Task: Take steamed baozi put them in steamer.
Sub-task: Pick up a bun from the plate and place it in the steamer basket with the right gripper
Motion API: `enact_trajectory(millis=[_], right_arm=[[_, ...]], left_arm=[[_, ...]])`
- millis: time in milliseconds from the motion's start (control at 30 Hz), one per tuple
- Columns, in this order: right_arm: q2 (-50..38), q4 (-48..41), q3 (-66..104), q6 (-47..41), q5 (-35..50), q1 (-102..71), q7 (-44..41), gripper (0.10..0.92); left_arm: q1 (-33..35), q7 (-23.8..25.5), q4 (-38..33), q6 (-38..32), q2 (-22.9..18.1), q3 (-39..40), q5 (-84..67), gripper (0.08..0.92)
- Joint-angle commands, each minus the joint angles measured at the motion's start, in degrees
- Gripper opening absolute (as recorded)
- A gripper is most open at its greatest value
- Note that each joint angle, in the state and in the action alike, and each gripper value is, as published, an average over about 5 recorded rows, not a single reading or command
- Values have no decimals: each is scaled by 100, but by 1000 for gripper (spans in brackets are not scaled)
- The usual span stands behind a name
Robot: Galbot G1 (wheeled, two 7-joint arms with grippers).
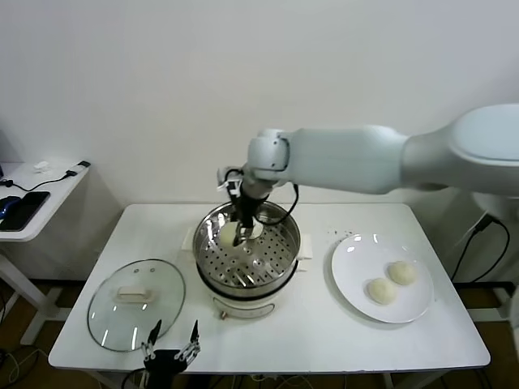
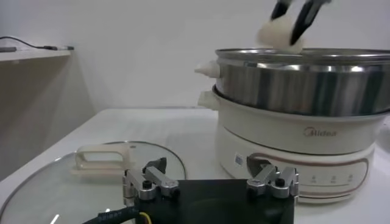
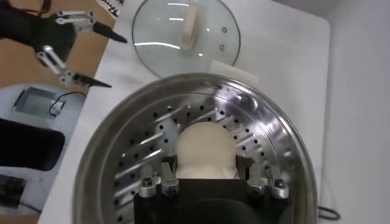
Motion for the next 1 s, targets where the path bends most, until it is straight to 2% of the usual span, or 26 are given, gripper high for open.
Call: enact_trajectory(millis=[33, 400, 600, 733, 1000], right_arm=[[538, -666, 207, -228, -338, -934, 314, 640], [582, -949, 352, -223, -482, -1184, 447, 651], [503, -859, 368, -82, -482, -1098, 391, 779], [267, -649, 371, 242, -505, -804, 57, 819], [-856, -86, 142, 987, -407, 523, -939, 823]], left_arm=[[22, -2, 15, -6, 6, 17, 6, 823], [-5, -21, 43, -3, -17, 43, 11, 823], [-15, -33, 46, -2, -21, 50, 9, 823], [-14, -36, 37, -4, -19, 47, 5, 823], [-20, -30, 10, 12, -11, 50, 1, 823]])
